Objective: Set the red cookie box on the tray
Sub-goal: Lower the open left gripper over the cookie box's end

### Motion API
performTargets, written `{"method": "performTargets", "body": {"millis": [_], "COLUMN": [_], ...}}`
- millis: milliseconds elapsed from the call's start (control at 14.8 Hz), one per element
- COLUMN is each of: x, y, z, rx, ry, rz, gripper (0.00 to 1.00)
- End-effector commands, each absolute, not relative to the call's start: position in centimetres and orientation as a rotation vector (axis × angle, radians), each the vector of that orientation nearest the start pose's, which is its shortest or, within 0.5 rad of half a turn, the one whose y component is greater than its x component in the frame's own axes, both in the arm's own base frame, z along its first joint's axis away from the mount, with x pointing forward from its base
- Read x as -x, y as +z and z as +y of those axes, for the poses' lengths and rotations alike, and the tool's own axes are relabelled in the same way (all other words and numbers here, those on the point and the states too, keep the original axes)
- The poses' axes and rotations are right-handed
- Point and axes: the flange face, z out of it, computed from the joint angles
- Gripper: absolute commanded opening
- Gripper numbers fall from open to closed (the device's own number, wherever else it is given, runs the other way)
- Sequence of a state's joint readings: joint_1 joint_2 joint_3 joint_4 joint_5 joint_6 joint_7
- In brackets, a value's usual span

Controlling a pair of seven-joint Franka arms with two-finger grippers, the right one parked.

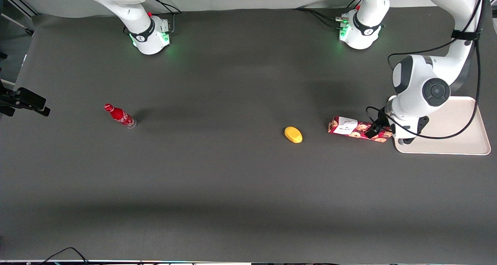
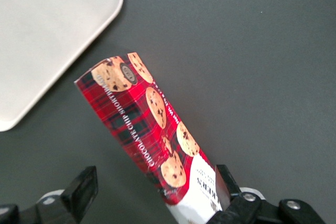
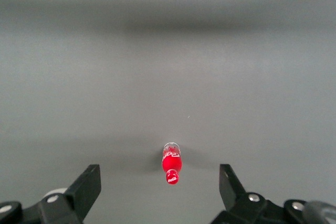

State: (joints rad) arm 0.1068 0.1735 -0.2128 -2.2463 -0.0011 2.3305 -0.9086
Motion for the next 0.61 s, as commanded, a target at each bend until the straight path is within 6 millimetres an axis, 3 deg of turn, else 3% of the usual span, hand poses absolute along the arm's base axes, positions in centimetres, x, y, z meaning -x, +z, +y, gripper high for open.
{"method": "performTargets", "body": {"millis": [0,270,337,404,472,539], "x": [-51.8,-50.9,-50.3,-49.9,-49.8,-49.7], "y": [25.5,22.0,21.2,20.9,20.7,20.7], "z": [-5.9,-6.4,-6.4,-6.3,-6.3,-6.3], "rx": [2.897,2.928,2.931,2.928,2.926,2.925], "ry": [0.07,0.029,0.023,0.029,0.037,0.042], "rz": [-1.281,-1.262,-1.253,-1.254,-1.243,-1.235], "gripper": [1.0,1.0,0.77,0.37,0.03,0.0]}}
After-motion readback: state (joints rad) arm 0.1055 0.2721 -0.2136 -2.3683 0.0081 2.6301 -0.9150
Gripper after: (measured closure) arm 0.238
